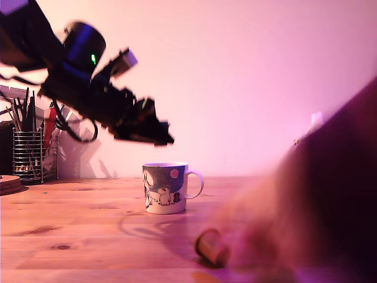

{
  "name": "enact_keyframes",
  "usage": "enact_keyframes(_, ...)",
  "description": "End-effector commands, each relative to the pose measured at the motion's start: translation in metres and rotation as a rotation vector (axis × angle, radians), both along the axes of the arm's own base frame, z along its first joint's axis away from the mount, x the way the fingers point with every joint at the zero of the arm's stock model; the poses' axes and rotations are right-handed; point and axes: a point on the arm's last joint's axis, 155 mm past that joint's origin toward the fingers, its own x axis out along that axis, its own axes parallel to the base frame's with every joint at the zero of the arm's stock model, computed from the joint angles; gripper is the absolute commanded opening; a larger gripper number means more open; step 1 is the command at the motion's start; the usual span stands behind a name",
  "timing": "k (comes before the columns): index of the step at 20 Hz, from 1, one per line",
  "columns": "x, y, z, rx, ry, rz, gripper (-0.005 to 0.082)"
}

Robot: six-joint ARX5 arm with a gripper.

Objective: Pick up the coffee capsules on the table and drop them inside the coffee cup

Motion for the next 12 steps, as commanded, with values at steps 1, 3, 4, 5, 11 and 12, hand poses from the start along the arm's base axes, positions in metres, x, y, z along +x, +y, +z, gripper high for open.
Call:
enact_keyframes(1, 0.0067, 0.0012, -0.0067, -0.003, 0.011, 0.010, 0.0196)
enact_keyframes(3, 0.0080, 0.0008, -0.0070, -0.004, 0.008, 0.010, 0.0196)
enact_keyframes(4, 0.0081, 0.0007, -0.0068, -0.004, 0.008, 0.010, 0.0196)
enact_keyframes(5, 0.0082, 0.0007, -0.0067, -0.004, 0.007, 0.010, 0.0196)
enact_keyframes(11, 0.0100, 0.0000, -0.0034, -0.010, -0.009, 0.010, 0.0196)
enact_keyframes(12, 0.0105, -0.0002, -0.0026, -0.012, -0.013, 0.010, 0.0196)
